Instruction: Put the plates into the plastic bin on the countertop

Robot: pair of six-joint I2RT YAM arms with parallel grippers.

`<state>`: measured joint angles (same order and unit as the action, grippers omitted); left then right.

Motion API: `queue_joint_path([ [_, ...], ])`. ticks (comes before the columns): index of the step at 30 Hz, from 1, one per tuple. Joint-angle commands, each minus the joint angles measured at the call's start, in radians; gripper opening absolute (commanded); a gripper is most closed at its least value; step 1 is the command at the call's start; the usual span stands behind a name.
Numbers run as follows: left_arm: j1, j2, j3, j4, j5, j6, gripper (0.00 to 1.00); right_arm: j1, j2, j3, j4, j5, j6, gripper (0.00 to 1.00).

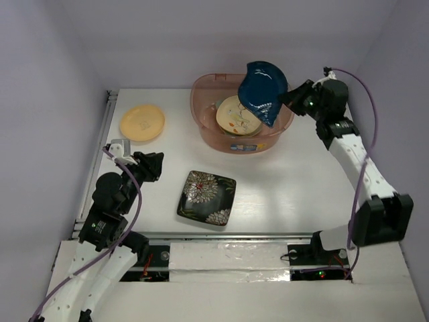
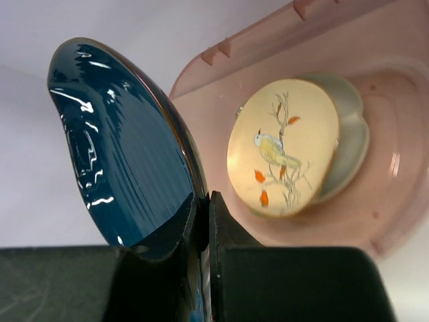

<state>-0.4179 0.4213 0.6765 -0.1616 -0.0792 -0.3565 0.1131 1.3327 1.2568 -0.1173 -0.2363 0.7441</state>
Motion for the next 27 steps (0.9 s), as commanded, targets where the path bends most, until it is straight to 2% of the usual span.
queue_joint_path([
  [1, 0.021, 0.034, -0.011, 0.036, -0.001, 0.01, 0.26, 0.011, 0.113, 0.139, 0.231, -0.047, 0.024, 0.0],
  [7, 0.04, 0.094, -0.008, 0.03, -0.04, 0.01, 0.25, 0.043, 0.405, 0.389, 0.156, -0.067, -0.025, 0.0],
  [10, 0.041, 0.114, -0.006, 0.02, -0.06, 0.008, 0.24, 0.054, 0.488, 0.469, 0.09, -0.072, -0.035, 0.0],
  [18, 0.05, 0.143, -0.005, 0.02, -0.126, -0.006, 0.24, 0.102, 0.638, 0.523, 0.042, -0.098, -0.069, 0.0],
  [22, 0.059, 0.168, 0.0, 0.03, -0.113, -0.019, 0.25, 0.111, 0.668, 0.501, 0.054, -0.089, -0.069, 0.0],
  [25, 0.071, 0.197, 0.006, 0.046, -0.073, -0.033, 0.27, 0.111, 0.69, 0.495, 0.061, -0.093, -0.061, 0.04],
  [27, 0.082, 0.223, 0.017, 0.063, -0.042, -0.042, 0.29, 0.111, 0.717, 0.512, 0.032, -0.104, -0.063, 0.14],
])
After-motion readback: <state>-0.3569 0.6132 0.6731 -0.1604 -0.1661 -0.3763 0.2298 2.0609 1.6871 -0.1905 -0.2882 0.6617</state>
